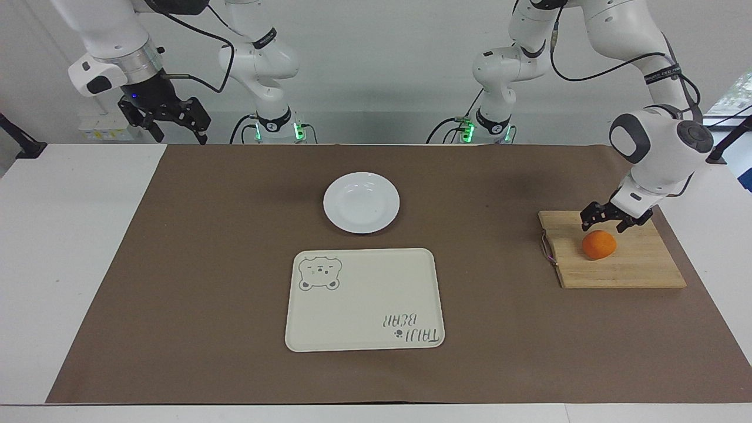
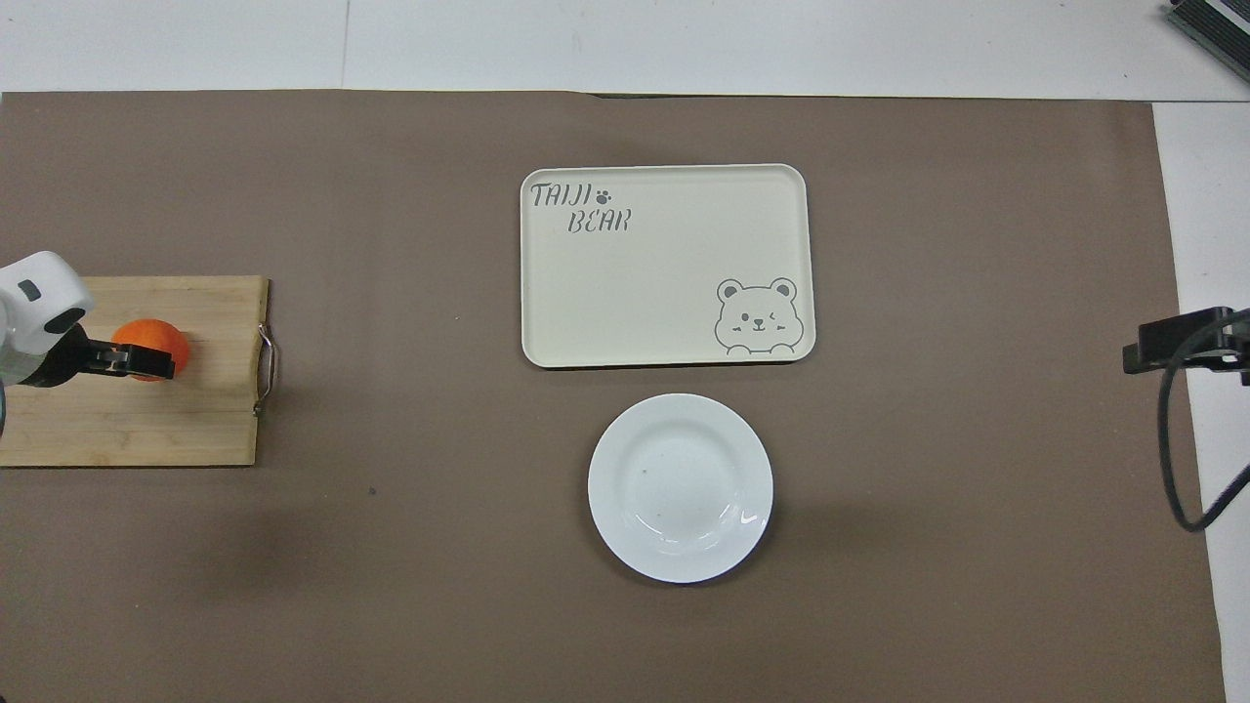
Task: Place orange and plate with both arms
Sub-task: 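Close the left gripper around the orange on the cutting board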
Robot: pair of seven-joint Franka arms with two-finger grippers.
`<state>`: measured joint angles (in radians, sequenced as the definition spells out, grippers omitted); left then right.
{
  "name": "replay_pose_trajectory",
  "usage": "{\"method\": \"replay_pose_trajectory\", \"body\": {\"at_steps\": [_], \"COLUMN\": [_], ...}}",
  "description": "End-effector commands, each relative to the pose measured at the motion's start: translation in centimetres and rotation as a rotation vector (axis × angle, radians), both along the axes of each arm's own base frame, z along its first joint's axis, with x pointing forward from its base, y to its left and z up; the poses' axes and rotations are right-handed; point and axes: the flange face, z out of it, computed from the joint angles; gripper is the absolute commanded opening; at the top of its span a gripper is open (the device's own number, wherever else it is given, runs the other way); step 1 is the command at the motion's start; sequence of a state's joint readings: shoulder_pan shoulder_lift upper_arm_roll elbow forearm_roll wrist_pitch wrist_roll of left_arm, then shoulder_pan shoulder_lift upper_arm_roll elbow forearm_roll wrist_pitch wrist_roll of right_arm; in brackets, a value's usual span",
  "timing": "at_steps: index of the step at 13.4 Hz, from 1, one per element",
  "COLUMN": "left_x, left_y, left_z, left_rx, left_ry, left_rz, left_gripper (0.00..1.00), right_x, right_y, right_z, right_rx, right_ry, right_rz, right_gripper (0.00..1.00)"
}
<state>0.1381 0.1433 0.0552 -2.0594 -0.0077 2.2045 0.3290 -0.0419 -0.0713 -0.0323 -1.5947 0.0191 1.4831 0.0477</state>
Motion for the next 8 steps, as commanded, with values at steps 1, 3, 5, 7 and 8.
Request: {"method": "replay_pose_trajectory", "body": {"at_steps": [1, 3, 5, 7, 8], "left_x": [-0.6, -0.2, 0.3, 0.2, 0.2], "left_y": [-0.7, -0.6, 0.1, 0.1, 0.0], "left_z": [0.2, -1.0, -4.0, -4.1, -4.0], "left_rx": [0.003, 0.007, 0.009, 0.007, 0.002], "left_ry": [-0.041, -0.048, -0.04, -0.036, -0.023], "left_rz": [-0.011, -0.026, -0.015, -0.001, 0.007], "left_gripper": [1.0, 1.0, 1.0, 0.34, 0.01], "right_x": [-0.4, -0.4, -0.4, -0.4, -0.4], "right_y": [0.0, 0.0, -0.1, -0.1, 0.0], "right_z": [0.1, 0.1, 0.1, 0.1, 0.1], "right_rx": [-0.004, -0.004, -0.004, -0.004, -0.004], "right_ry": [0.0, 0.0, 0.0, 0.0, 0.0], "right_rz": [0.019, 0.019, 0.017, 0.017, 0.019], "right_gripper": [1.0, 1.0, 1.0, 1.0, 1.0]}}
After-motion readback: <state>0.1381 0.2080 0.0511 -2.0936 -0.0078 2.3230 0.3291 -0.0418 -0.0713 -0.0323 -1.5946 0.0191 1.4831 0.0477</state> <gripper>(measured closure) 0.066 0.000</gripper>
